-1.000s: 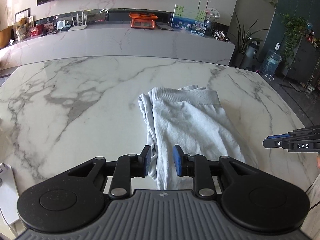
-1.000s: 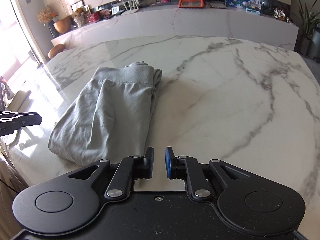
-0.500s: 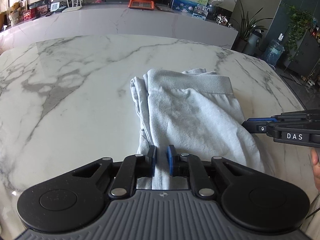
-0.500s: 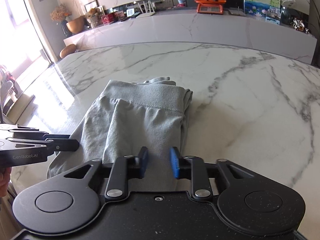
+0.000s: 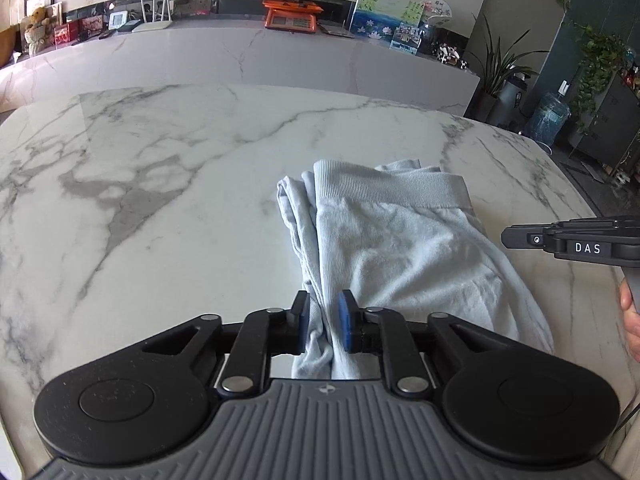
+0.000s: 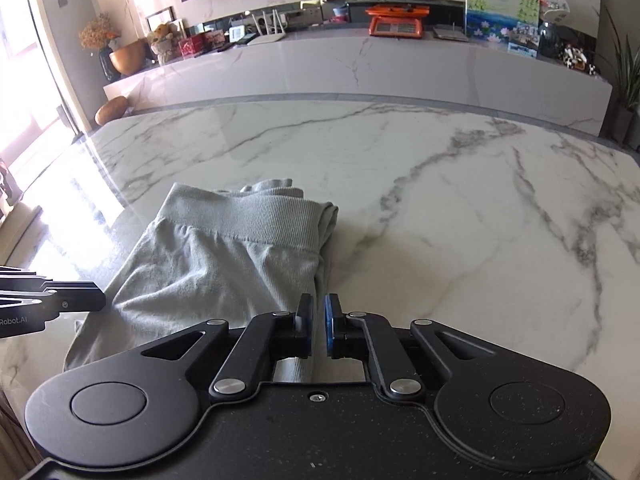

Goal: Fold clothes
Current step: 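Tap the stack edges with the left gripper while the right gripper pinches the stack side, then grasp the folded stack edge with the left gripper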

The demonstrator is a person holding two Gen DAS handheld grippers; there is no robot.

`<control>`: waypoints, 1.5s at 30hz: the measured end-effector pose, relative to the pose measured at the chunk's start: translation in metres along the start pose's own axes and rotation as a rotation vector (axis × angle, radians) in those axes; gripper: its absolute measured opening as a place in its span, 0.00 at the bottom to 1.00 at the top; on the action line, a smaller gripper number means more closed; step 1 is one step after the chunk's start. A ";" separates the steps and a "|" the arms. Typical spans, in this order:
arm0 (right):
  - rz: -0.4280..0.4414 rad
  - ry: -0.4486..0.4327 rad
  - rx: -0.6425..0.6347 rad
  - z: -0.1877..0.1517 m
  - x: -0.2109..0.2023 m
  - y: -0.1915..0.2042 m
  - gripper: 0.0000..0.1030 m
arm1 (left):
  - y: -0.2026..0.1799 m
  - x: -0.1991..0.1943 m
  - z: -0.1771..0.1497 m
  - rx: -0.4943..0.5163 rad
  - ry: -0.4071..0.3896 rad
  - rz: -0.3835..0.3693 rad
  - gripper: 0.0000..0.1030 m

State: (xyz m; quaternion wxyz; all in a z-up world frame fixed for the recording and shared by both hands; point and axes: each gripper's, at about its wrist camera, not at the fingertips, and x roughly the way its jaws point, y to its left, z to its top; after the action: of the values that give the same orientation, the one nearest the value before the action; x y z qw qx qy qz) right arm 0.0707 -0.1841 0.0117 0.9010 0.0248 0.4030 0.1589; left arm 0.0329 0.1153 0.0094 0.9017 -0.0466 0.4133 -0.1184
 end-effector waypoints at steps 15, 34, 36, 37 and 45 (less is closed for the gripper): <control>0.034 0.033 -0.194 0.033 0.048 0.033 0.10 | 0.002 0.060 0.031 0.036 0.045 -0.042 0.10; -0.002 -0.026 -0.110 0.027 0.020 0.031 0.29 | 0.003 0.041 0.048 0.113 -0.074 -0.011 0.42; 0.063 -0.022 -0.113 0.016 0.005 0.043 0.29 | -0.004 0.043 0.062 0.150 -0.093 -0.026 0.45; 0.099 -0.016 -0.122 0.008 -0.002 0.052 0.29 | -0.009 0.046 0.068 0.179 -0.092 -0.040 0.45; 0.228 0.062 -0.184 -0.038 -0.008 0.110 0.29 | -0.042 0.090 0.077 0.397 0.012 0.005 0.33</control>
State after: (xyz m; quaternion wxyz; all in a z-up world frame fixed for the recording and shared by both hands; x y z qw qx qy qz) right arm 0.0084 -0.0852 0.0111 0.8627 -0.0171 0.4089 0.2970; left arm 0.1404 0.0510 0.0016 0.8909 0.1340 0.3873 -0.1959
